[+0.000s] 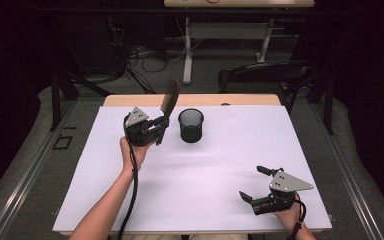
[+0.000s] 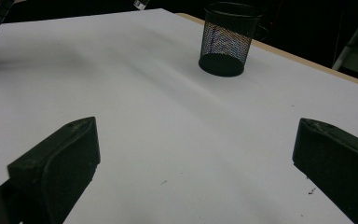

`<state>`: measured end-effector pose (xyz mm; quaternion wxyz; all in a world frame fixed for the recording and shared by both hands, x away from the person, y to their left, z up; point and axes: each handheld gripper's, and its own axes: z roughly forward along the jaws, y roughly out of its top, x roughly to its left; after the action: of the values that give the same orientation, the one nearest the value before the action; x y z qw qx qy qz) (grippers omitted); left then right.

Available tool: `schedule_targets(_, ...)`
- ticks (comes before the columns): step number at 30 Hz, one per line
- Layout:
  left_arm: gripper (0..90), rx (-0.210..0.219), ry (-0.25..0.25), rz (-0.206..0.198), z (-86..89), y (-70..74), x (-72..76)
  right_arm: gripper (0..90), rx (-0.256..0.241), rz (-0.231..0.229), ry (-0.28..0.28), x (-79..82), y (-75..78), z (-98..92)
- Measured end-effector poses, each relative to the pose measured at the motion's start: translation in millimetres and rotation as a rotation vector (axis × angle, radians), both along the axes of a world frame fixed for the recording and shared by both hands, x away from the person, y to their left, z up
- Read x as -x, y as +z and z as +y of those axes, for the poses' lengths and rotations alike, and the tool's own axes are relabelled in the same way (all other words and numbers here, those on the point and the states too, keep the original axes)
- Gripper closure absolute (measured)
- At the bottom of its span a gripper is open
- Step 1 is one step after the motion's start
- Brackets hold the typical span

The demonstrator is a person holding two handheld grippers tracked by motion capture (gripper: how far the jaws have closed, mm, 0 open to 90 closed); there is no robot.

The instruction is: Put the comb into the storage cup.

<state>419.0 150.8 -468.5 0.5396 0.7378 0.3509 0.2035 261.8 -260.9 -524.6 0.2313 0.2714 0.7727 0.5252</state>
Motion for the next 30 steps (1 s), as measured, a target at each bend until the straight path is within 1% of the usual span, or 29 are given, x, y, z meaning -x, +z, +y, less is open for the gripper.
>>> schedule_targets(13, 72.6, -0.002, -0.003, -0.002, -7.3, 3.1, -5.3, 0.5, 0.002, 0.002, 0.000, 0.0, -0.2, 0.1)
schedule_targets(20, 72.6, 0.012, -0.001, -0.007, -9.7, 6.8, -8.6, 0.4, 0.002, 0.005, -0.001, -0.2, -0.1, 0.1)
schedule_targets(30, 72.6, 0.014, 0.000, -0.013, -15.5, 12.0, -13.4, 0.4, 0.004, 0.003, 0.000, -0.2, -0.1, -0.2)
